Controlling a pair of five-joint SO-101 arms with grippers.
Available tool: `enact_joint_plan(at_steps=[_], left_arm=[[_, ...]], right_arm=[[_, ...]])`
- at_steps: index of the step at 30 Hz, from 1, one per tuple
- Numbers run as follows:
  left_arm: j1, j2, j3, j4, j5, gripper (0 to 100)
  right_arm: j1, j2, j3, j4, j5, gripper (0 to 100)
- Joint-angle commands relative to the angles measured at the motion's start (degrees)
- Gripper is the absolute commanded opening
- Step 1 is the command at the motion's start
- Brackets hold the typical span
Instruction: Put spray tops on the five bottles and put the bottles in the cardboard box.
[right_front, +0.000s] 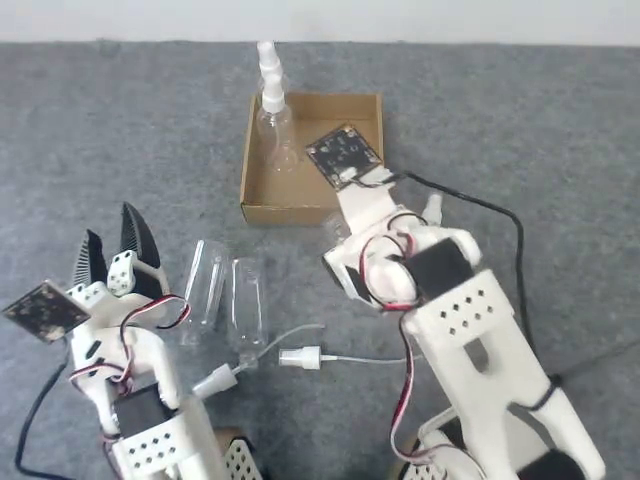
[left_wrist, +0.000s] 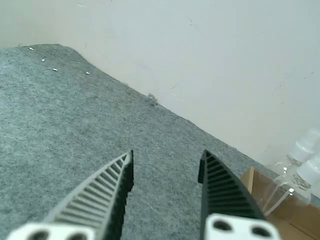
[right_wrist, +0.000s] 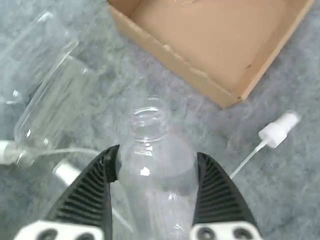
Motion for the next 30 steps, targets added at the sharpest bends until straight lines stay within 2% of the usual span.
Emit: enact_joint_plan(at_steps=[1, 6, 9, 17, 22, 30], left_arm=[[0.1, -1.1, -0.7, -0.2, -0.6, 20], [0.1, -1.1, -2.6, 0.7, -2.3, 20], [0.7, -1.1, -6.7, 6.7, -4.4, 20], [11.9, -0.9, -18.8, 24.0, -11.6, 20], [18.4, -0.8, -19.4, 27.2, -15.8, 20], [23.6, -0.7, -22.3, 33.1, -20.5, 20]], right_arm=[[2.2, -4.3, 1.4, -5.2, -0.8, 2.0], [4.6, -4.4, 4.1, -9.4, -1.1, 2.0], [6.3, -4.4, 5.8, -12.4, -4.2, 2.0], [10.5, -4.4, 8.6, -17.3, -5.7, 2.0], [11.5, -4.4, 9.8, -19.2, -5.7, 2.0], [11.5, -4.4, 9.8, -19.3, -5.7, 2.0]])
